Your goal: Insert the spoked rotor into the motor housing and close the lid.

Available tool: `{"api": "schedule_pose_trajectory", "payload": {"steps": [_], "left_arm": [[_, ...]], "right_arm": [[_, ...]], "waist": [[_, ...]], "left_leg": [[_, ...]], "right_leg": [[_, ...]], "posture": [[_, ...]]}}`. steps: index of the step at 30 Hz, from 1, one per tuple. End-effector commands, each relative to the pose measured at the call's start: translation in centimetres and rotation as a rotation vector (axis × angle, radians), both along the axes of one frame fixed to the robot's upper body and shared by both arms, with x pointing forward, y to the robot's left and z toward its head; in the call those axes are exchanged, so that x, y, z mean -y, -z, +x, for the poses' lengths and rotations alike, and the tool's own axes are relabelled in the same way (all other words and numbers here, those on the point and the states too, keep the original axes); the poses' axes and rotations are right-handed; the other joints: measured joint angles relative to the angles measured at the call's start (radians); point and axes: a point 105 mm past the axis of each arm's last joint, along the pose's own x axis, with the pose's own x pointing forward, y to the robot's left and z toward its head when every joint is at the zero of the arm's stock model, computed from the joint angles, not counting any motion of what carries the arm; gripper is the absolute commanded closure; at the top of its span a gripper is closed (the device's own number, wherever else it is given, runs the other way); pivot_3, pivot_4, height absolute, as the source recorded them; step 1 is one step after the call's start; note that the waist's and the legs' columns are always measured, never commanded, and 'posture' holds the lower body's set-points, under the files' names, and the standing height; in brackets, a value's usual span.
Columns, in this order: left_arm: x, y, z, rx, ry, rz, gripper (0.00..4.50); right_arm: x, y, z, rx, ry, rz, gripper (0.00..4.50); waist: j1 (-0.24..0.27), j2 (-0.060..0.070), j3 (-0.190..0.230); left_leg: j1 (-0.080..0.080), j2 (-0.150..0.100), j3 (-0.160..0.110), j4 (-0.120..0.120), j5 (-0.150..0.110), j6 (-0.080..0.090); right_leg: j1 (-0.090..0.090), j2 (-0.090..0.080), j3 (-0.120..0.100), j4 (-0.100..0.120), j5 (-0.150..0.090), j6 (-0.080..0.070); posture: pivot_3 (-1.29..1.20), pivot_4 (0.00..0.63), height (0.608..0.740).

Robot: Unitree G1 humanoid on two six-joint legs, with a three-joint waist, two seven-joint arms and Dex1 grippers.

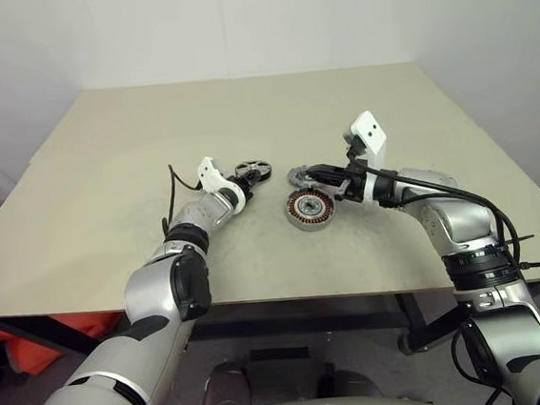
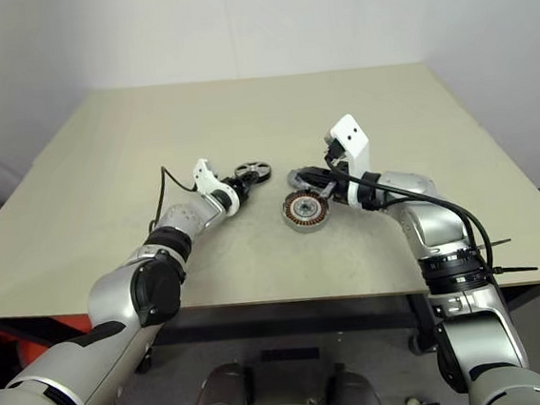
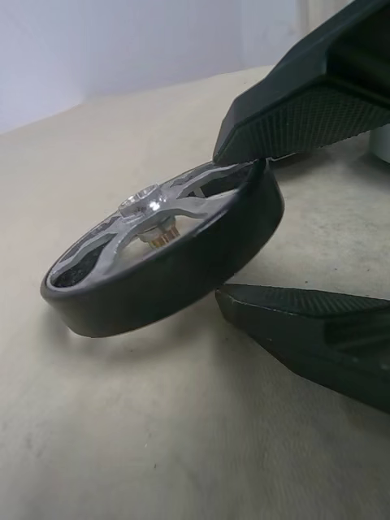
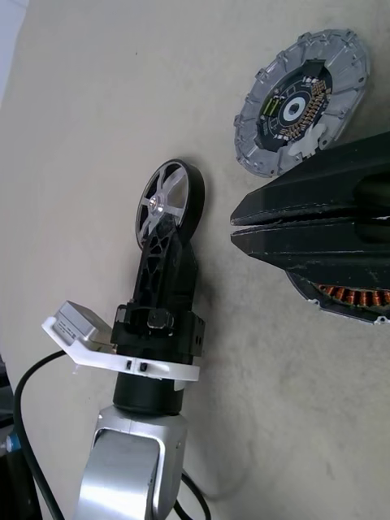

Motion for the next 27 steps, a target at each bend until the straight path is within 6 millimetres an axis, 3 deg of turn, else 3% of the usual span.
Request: {"api": "schedule_pose_trajectory", "payload": {"steps": [1,4,5,11,16,20,27], "left_arm": [[-0.4,-1.2,0.7,0.032,-0.04,-0.03,2.09],[-0.7,-1.0,0.7,0.017,-0.063,-0.048,2.09],[-0.8,-0.9,0.7,0.011,-0.07,-0.048,2.27],[-1.0,-0.7,0.6,-0.004,-0.082,-0.065,3.91],[-1.0,-0.8,0.6,-0.001,-0.077,-0.07,3.91],[-1.0,-1.4,0.7,0.025,-0.053,-0.109,3.91],[-1.9,-5.3,0.5,0.14,0.063,-0.306,3.91]], "right_arm": [[-0.4,-1.9,0.2,0.075,-0.01,0.012,4.5],[-0.4,-1.6,0.4,0.068,0.0,0.011,4.5],[-0.4,-1.6,0.5,0.067,0.003,0.011,4.5],[-0.4,-1.7,0.6,0.068,0.012,0.014,4.5],[-0.3,-1.6,0.8,0.068,0.026,0.008,4.5],[1.0,-0.9,1.8,0.062,0.108,-0.044,4.5],[4.3,0.5,2.6,0.05,0.215,-0.164,4.5]], "waist": [[0.0,0.0,0.0],[0.0,0.0,0.0],[0.0,0.0,0.0],[-0.001,0.0,0.0],[-0.001,0.0,0.0],[-0.002,0.0,0.0],[-0.001,0.0,0.001]], "left_leg": [[0.0,0.0,0.0,0.0,0.0,0.0],[0.0,0.0,0.0,0.0,0.0,0.0],[0.0,0.0,0.0,0.0,0.0,0.0],[0.001,0.0,0.0,0.0,0.0,0.0],[0.003,0.0,0.0,0.0,-0.001,0.002],[0.002,0.0,0.0,0.0,-0.001,0.001],[-0.002,0.0,0.0,0.0,0.001,-0.001]], "right_leg": [[0.0,0.0,0.0,0.0,0.0,0.0],[0.0,0.0,0.0,0.0,0.0,0.0],[0.0,0.0,0.0,0.0,0.0,0.0],[0.001,0.0,0.0,0.0,0.0,0.0],[0.002,0.0,0.0,0.0,0.0,0.001],[0.002,0.0,0.0,0.0,0.001,0.001],[-0.001,0.0,0.0,-0.001,0.001,0.001]], "posture": [[0.0,0.0,0.74],[0.0,0.0,0.74],[0.0,0.0,0.74],[0.0,0.0,0.74],[0.0,0.0,0.74],[0.0,0.0,0.74],[0.0,0.0,0.74]]}}
